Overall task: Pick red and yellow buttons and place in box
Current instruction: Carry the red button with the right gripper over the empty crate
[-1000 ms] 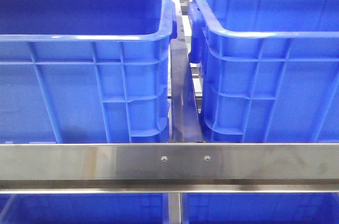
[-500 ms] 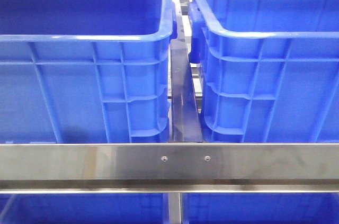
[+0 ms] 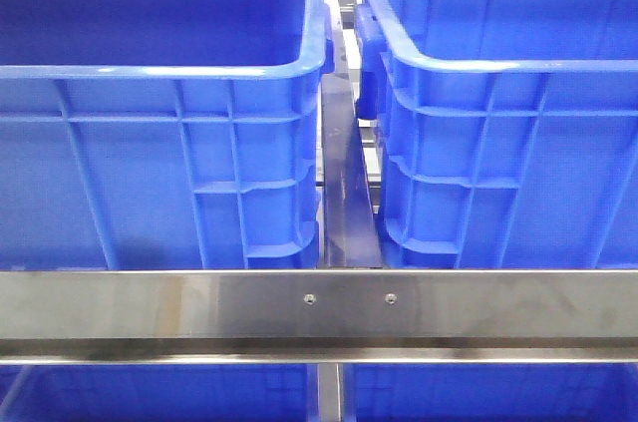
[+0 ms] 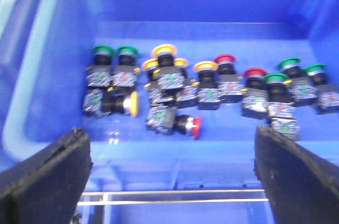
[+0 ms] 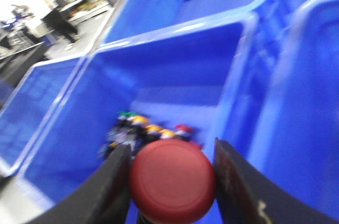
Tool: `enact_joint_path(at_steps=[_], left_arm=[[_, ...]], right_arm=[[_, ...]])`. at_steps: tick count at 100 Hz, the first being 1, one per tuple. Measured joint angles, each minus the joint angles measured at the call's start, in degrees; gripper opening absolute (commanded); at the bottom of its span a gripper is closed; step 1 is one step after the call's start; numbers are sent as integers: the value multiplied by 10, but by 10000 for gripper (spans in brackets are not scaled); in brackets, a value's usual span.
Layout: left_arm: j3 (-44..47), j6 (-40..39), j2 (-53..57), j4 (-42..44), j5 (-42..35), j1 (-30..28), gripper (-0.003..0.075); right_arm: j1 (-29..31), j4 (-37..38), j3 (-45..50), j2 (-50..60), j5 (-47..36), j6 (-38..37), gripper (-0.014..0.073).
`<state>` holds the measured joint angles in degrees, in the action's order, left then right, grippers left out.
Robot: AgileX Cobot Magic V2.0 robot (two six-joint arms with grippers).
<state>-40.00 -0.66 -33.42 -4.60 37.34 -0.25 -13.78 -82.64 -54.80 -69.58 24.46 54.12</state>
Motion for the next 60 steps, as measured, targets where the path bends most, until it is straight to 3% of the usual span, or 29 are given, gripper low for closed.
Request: enact_joint_path(at_steps=[8, 33, 60], left_arm=[[20, 0, 20, 0, -15, -4, 465], [39, 0, 37, 5, -36, -6, -11], [39, 0, 37, 21, -43, -6, -19]], right_arm=[[0, 8, 0, 0, -35, 12, 183], [0, 10, 0, 0, -190, 74, 183], [0, -2, 0, -38, -417, 112, 183]])
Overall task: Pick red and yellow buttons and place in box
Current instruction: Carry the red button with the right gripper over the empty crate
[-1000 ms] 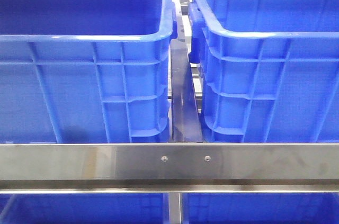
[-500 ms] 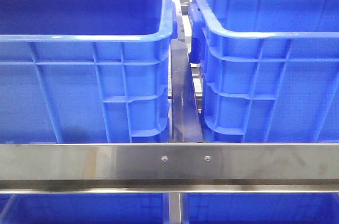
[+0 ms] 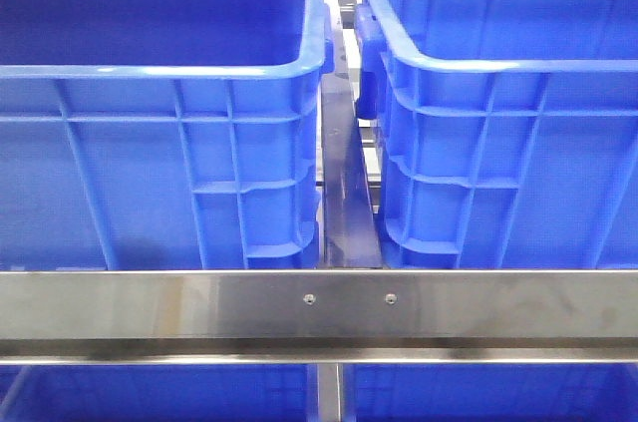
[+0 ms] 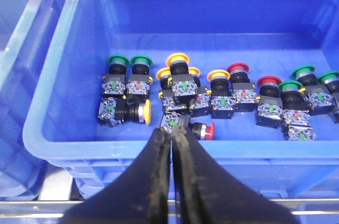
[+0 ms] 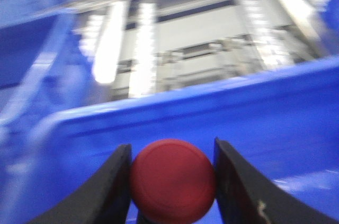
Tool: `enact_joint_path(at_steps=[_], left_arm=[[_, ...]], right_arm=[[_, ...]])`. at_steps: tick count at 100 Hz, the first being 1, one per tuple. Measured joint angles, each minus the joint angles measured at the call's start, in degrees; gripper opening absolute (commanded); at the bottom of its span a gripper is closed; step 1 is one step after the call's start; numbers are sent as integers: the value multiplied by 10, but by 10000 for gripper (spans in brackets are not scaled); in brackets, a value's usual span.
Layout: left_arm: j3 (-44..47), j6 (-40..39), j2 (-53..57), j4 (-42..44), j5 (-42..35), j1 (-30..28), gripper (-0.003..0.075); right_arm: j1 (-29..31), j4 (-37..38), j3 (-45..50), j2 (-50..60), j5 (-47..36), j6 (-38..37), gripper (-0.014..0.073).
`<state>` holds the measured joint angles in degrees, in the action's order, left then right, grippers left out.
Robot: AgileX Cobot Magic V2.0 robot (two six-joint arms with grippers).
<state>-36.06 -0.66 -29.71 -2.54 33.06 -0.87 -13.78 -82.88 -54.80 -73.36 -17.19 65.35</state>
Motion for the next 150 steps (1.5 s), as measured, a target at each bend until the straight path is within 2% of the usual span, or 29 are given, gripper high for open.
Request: enact_joint_path(at_steps=[30, 80, 139, 150], left_arm=[[0, 0, 0, 2, -2, 0, -19], [0, 0, 0, 3, -4, 0, -19], [1, 0, 0, 3, -4, 0, -19], [1, 0, 0, 3, -4, 0, -19]], right_arm=[[0, 51, -33, -127, -46, 3, 183], [0, 59, -147, -308, -63, 3, 183], [0, 69, -178, -380, -93, 2, 185], [0, 70, -178, -380, -92, 2, 222]])
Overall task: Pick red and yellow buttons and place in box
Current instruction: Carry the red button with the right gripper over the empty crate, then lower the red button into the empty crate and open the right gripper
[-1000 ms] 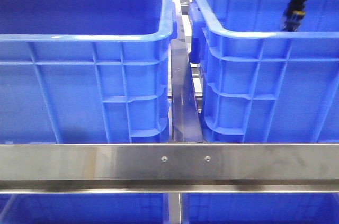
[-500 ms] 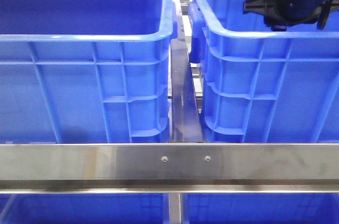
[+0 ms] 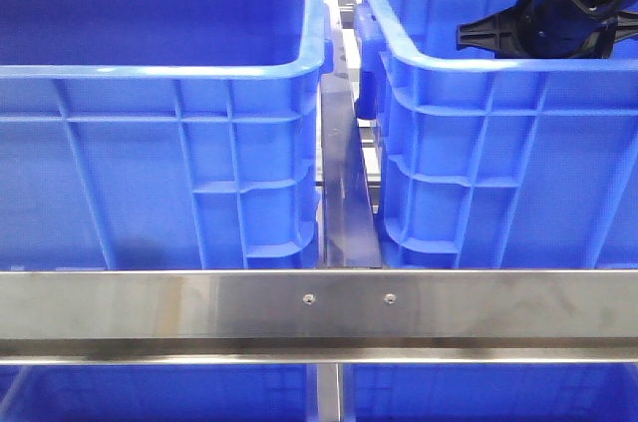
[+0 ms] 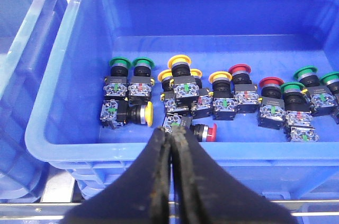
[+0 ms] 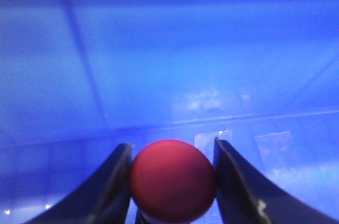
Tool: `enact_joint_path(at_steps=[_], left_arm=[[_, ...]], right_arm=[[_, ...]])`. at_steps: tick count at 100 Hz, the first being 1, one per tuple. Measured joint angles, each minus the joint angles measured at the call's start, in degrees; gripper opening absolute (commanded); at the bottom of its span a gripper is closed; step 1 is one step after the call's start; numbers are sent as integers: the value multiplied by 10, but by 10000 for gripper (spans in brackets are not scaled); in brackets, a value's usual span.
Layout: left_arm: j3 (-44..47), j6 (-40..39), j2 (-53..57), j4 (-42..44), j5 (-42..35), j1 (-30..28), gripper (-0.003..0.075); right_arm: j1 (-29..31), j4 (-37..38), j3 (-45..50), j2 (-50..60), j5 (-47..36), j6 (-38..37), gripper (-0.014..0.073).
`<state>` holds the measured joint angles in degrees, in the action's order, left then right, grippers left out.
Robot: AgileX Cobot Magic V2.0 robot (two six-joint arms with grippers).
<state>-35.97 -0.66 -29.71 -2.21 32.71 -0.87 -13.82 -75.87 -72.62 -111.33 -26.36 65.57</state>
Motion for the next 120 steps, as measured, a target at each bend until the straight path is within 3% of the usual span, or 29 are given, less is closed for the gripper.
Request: enact_joint_path(at_steps=[28, 66, 80, 101, 109, 120], left_arm=[[0, 0, 0, 0, 0, 0, -19], [0, 0, 0, 0, 0, 0, -19], [0, 0, 0, 0, 0, 0, -19], [0, 0, 0, 0, 0, 0, -19], [0, 0, 0, 0, 0, 0, -19], [0, 0, 0, 0, 0, 0, -19]], right_arm=[[0, -4, 0, -7, 12, 0, 507], [0, -33, 1, 8, 14, 18, 531], [0, -107, 2, 51, 14, 94, 531], [0, -273, 13, 152, 33, 306, 531], [0, -291, 27, 195, 44, 365, 531], [0, -295, 62, 263, 61, 390, 531]])
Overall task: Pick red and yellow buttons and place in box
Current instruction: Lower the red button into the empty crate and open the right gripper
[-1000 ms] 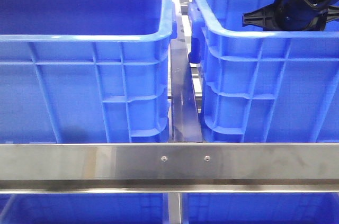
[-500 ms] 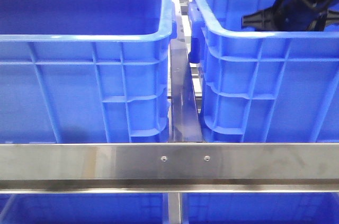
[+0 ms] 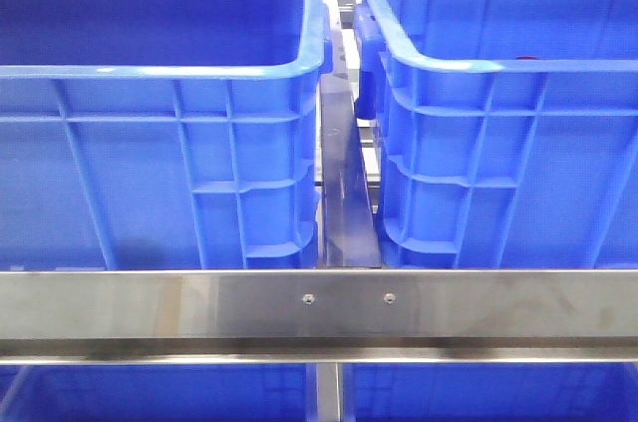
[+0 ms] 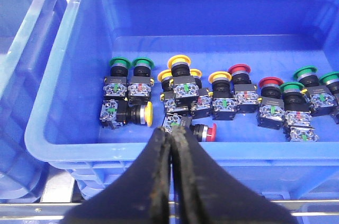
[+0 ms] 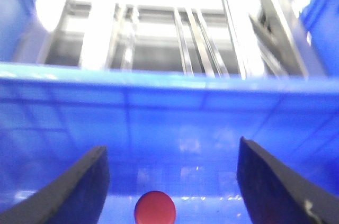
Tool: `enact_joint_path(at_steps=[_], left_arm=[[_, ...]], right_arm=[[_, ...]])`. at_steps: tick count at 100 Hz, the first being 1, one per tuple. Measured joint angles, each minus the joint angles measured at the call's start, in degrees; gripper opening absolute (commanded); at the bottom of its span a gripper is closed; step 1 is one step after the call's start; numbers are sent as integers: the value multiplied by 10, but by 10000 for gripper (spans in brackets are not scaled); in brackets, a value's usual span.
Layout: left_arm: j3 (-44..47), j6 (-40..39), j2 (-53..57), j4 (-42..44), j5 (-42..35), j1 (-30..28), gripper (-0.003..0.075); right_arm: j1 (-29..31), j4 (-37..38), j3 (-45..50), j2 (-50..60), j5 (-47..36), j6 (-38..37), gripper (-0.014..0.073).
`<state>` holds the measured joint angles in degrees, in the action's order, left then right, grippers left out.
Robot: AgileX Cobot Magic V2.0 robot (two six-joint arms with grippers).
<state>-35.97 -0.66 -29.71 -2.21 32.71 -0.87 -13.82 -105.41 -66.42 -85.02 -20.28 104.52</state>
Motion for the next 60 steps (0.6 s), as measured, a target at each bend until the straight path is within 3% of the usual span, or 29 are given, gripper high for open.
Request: enact_joint_path(at_steps=[60], left_arm=[[0, 0, 0, 0, 0, 0, -19]], right_arm=[[0, 0, 250, 338, 14, 6, 531]])
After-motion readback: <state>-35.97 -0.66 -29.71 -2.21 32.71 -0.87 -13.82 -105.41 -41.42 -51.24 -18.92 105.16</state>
